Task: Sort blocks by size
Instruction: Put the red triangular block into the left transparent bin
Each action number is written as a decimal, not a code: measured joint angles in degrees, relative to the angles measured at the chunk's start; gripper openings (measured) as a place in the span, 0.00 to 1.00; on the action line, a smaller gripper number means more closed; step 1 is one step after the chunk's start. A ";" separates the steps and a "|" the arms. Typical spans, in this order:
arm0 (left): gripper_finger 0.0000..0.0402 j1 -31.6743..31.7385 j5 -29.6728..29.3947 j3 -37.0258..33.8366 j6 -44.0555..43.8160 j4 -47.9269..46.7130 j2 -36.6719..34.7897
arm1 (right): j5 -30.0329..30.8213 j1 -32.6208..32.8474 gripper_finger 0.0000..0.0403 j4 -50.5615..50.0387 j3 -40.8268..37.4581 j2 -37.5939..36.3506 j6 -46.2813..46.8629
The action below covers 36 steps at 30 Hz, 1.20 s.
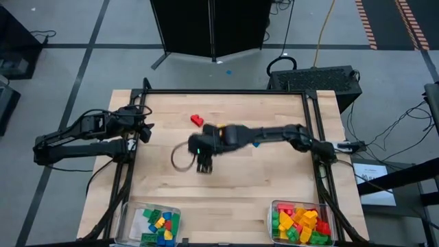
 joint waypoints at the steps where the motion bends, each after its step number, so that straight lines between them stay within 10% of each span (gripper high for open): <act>1: 0.64 0.00 -0.02 0.00 0.00 0.01 -0.02 | -0.12 -1.26 0.53 -1.59 -0.12 0.50 -0.35; 36: 0.64 0.02 -1.03 0.00 0.07 0.17 -0.02 | -10.59 -16.16 0.53 18.67 -28.45 1.61 -4.17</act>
